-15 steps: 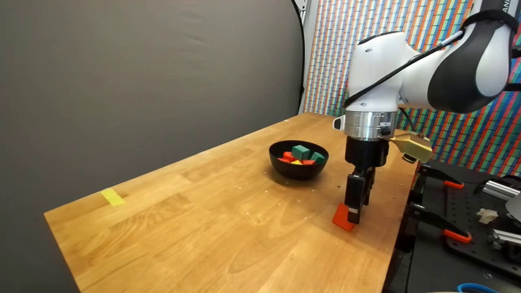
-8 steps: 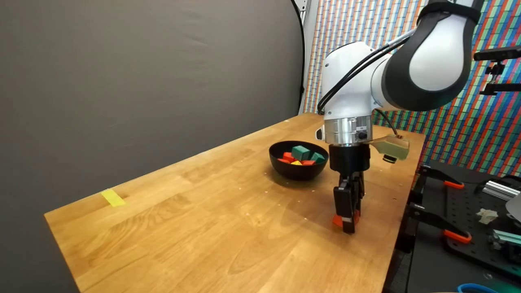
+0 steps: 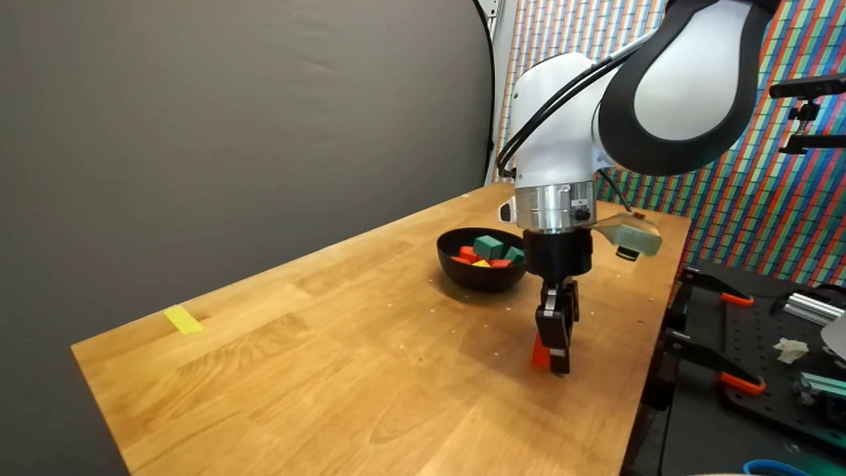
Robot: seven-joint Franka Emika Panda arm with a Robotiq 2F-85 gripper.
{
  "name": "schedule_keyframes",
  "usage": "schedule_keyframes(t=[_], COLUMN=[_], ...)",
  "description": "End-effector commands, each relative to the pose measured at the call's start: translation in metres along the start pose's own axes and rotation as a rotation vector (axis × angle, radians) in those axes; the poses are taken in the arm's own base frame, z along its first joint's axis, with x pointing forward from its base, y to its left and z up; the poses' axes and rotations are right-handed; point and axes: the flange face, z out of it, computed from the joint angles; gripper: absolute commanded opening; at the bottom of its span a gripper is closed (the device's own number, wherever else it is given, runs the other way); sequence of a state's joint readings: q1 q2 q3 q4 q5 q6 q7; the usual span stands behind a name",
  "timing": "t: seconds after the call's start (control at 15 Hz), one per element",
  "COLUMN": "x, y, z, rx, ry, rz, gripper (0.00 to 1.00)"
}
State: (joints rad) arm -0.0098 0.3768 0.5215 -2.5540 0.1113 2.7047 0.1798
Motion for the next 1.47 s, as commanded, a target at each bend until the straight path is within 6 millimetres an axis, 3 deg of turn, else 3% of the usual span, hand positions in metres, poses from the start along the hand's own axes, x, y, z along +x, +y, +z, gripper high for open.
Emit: schedule_keyframes(t=[0.0,0.27,0.33,0.47,0.8,0.87,0.93,1.0,1.07,1.13,1.2,1.4], x=[-0.004,-0.009,-0.011,-0.017,-0.043,-0.047,-0.027,-0.029,-0.031,-0.029,-0.030,-0.030], y=[0.005,0.010,0.011,0.010,0.005,0.007,0.002,0.009,0.009,0.009,0.009,0.011], z=[-0.012,-0.023,-0.027,-0.035,-0.052,-0.054,-0.050,-0.054,-0.045,-0.045,-0.044,-0.043], rx=[-0.008,-0.047,-0.063,-0.093,-0.132,-0.121,-0.075,-0.072,-0.049,-0.076,-0.067,-0.064], ry=[0.065,0.157,0.191,0.249,0.413,0.438,0.416,0.424,0.390,0.390,0.386,0.376], rz=[-0.023,-0.061,-0.089,-0.160,-0.305,-0.268,-0.157,-0.086,-0.032,-0.119,-0.087,-0.059], gripper=[0.06,0.09,0.33,0.40,0.78,0.87,0.94,1.00,1.00,0.93,0.99,1.00])
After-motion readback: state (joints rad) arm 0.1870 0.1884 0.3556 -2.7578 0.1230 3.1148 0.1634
